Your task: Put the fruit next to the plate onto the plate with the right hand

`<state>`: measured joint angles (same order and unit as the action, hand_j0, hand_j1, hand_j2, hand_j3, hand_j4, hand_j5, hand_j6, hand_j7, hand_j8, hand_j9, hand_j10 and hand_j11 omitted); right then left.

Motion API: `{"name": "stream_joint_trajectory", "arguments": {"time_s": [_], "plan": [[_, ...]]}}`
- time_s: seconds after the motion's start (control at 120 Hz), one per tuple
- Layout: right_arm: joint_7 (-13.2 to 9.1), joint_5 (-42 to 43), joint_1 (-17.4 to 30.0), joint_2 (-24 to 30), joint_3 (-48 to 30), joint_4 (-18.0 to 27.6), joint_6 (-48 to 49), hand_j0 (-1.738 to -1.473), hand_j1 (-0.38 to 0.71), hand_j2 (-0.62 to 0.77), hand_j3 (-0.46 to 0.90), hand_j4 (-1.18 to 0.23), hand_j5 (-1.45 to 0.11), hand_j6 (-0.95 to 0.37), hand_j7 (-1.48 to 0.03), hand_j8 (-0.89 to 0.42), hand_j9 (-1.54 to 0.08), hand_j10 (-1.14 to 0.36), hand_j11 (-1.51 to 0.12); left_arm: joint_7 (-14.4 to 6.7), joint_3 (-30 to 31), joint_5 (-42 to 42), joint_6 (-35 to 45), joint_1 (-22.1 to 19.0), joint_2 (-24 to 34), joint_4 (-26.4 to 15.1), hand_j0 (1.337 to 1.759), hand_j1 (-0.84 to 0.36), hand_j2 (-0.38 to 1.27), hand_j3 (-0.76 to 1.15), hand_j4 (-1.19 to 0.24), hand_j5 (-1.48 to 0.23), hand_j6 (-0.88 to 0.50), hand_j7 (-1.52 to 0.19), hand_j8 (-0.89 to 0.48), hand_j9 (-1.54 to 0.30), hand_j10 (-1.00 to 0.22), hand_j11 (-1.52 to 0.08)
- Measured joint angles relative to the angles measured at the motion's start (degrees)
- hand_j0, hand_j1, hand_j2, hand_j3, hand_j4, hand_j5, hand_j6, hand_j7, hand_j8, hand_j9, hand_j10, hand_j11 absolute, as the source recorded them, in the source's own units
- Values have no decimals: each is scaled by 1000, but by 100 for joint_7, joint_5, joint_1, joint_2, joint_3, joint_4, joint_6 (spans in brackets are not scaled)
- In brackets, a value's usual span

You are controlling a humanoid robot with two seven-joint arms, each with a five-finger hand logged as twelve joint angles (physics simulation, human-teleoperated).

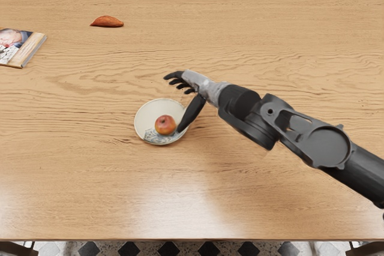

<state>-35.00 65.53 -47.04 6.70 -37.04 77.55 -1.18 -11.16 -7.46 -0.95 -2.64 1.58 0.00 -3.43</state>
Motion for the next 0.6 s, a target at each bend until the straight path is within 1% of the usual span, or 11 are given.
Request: {"name": "stream_joint_trajectory", "arguments": {"time_s": [0.067,0.183,0.258,0.317,0.442,0.533,0.6], "plan": [[0,-246,5,200,-376,24,514,-1658,-209,22,0,-127,-174,-128,-169,-105,-173,-134,-172,0,0,0,0,0,0,0,1658,335,3,0,-12,-15,-13,-15,-13,-15,-12,-15],[0,-906,46,768,-992,40,1609,-1658,-270,13,0,-72,-98,-73,-95,-60,-98,-76,-97,0,0,0,-1,0,0,-6,1658,335,3,0,-12,-15,-13,-15,-13,-15,-12,-15],[0,-1398,222,1227,-1469,37,2515,-1658,-294,9,0,-50,-68,-51,-66,-42,-68,-53,-67,0,-1,2,-5,0,0,-42,1658,335,3,0,-12,-15,-13,-15,-13,-15,-12,-15],[0,-1658,459,1587,-1950,14,2988,-1658,-308,7,0,-38,-51,-39,-50,-32,-51,-40,-51,-3,3,0,-7,0,0,-50,1658,335,3,0,-12,-15,-13,-15,-13,-15,-12,-15],[0,-2038,918,2337,-2782,-79,3429,-1658,-327,4,0,-20,-28,-21,-27,-17,-28,-21,-27,-19,8,-1,-8,-28,0,-80,1658,335,3,0,-13,-15,-13,-15,-13,-15,-12,-15],[0,-2144,1089,2682,-3087,-178,3540,-1658,-335,3,0,-13,-18,-14,-17,-11,-18,-14,-18,-31,13,-6,-8,-44,0,-85,1658,335,3,0,-13,-15,-13,-15,-13,-15,-12,-15],[0,-2177,1185,2830,-3190,-206,3577,-1658,-339,3,0,-9,-13,-10,-12,-8,-13,-10,-13,-45,14,-13,-9,-44,0,-80,1658,335,3,0,-13,-15,-13,-15,-13,-15,-12,-15]]}}
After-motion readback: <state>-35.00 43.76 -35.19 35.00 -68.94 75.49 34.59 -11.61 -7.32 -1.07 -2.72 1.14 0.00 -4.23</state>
